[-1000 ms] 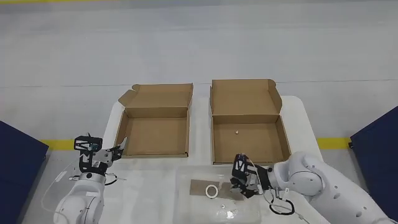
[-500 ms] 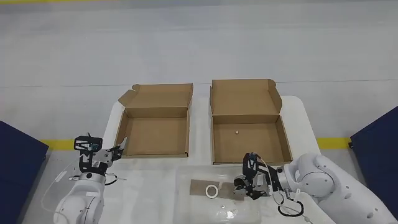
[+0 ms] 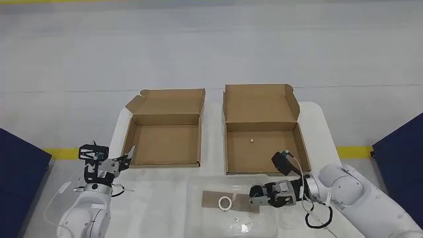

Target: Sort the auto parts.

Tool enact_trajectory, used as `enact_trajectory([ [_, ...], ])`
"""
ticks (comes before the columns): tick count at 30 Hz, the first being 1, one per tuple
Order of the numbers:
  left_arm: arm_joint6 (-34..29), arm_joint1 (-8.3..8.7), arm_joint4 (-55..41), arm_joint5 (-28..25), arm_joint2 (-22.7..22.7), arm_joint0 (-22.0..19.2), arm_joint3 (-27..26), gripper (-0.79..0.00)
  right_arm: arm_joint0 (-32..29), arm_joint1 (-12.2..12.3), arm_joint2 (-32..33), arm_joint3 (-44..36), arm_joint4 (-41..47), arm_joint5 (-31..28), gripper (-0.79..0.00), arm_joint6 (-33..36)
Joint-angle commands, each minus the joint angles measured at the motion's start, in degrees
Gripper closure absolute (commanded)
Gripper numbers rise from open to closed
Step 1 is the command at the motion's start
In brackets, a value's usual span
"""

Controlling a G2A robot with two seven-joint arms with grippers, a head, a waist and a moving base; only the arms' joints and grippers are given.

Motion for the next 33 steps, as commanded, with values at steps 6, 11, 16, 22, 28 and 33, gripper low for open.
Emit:
enact_trajectory([
  [6, 0.0, 0.0, 0.0, 0.0, 0.0, 0.0, 0.0, -0.785, 1.3, 1.2, -2.3, 1.0, 6.8, -0.5, 0.0, -0.5],
  [11, 0.0, 0.0, 0.0, 0.0, 0.0, 0.0, 0.0, -0.785, 1.3, 1.2, -2.3, 1.0, 6.8, -0.5, 0.0, -0.5],
  [16, 0.0, 0.0, 0.0, 0.0, 0.0, 0.0, 0.0, -0.785, 0.9, 0.9, -2.8, -0.1, 10.0, -0.8, 0.0, -1.1],
  [22, 0.0, 0.0, 0.0, 0.0, 0.0, 0.0, 0.0, -0.785, 2.1, 1.3, -4.6, -4.1, 20.0, -0.4, 0.0, -0.4],
  [28, 0.0, 0.0, 0.0, 0.0, 0.0, 0.0, 0.0, -0.785, 5.4, 2.4, -6.1, -5.5, 25.3, 2.1, 0.0, 2.1],
  [33, 0.0, 0.0, 0.0, 0.0, 0.0, 0.0, 0.0, -0.785, 7.5, 2.9, -7.1, -7.1, 29.1, 2.8, 0.0, 2.7],
])
